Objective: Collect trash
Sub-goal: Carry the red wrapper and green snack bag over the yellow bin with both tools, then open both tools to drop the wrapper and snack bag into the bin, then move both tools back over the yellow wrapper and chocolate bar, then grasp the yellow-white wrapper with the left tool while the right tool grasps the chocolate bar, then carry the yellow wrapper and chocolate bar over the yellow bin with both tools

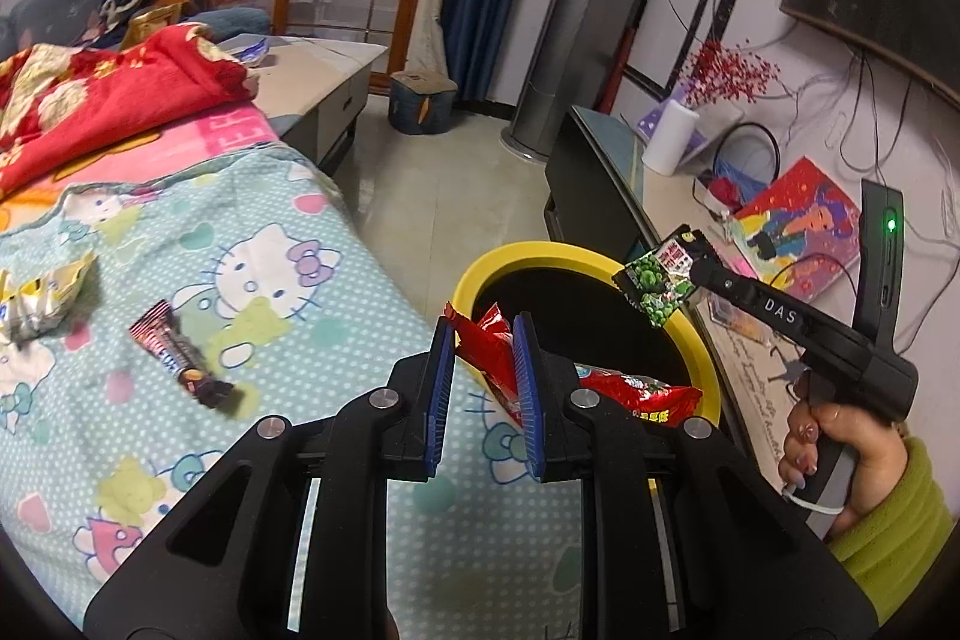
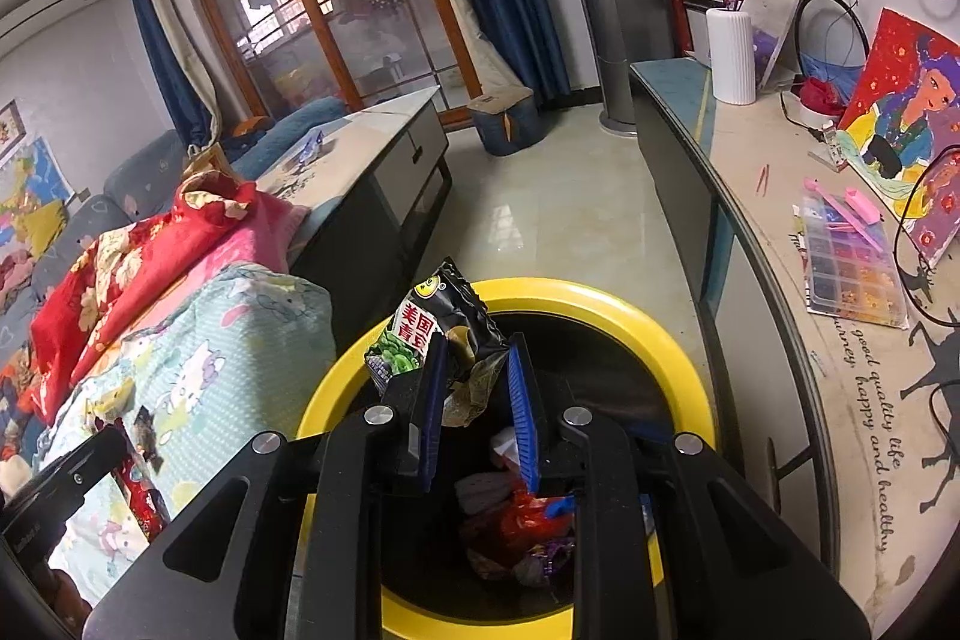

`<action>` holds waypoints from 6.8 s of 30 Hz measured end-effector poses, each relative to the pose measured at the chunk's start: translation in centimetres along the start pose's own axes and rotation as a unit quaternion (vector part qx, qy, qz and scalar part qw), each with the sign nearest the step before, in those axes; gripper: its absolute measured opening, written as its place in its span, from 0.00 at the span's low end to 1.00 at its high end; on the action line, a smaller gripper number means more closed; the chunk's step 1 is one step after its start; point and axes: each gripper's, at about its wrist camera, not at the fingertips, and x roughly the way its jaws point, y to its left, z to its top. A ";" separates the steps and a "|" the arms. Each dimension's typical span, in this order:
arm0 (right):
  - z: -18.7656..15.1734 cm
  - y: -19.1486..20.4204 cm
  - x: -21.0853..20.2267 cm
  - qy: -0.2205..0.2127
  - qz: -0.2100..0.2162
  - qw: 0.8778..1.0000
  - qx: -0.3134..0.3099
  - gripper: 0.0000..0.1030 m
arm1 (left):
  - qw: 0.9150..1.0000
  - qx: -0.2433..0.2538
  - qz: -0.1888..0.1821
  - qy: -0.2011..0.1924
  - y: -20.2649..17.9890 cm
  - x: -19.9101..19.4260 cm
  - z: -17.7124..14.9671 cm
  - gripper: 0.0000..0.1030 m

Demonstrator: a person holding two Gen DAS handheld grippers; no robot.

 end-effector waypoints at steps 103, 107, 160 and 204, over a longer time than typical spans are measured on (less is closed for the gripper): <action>-8.6 29.4 9.3 0.154 0.169 0.937 -0.265 0.27 | 0.904 -0.391 0.149 -0.087 29.9 -6.4 -3.9 0.48; -8.7 28.9 8.7 0.154 0.180 0.936 -0.260 0.16 | 0.910 -0.376 0.146 -0.090 29.3 -6.2 -3.6 0.28; -3.0 13.6 0.6 0.047 0.125 0.985 -0.110 0.14 | 0.990 -0.084 0.063 -0.093 9.5 -6.4 0.7 0.11; -0.6 2.0 -0.8 0.012 0.044 0.998 -0.037 0.14 | 0.995 0.085 -0.031 -0.048 -4.2 -1.6 0.3 0.07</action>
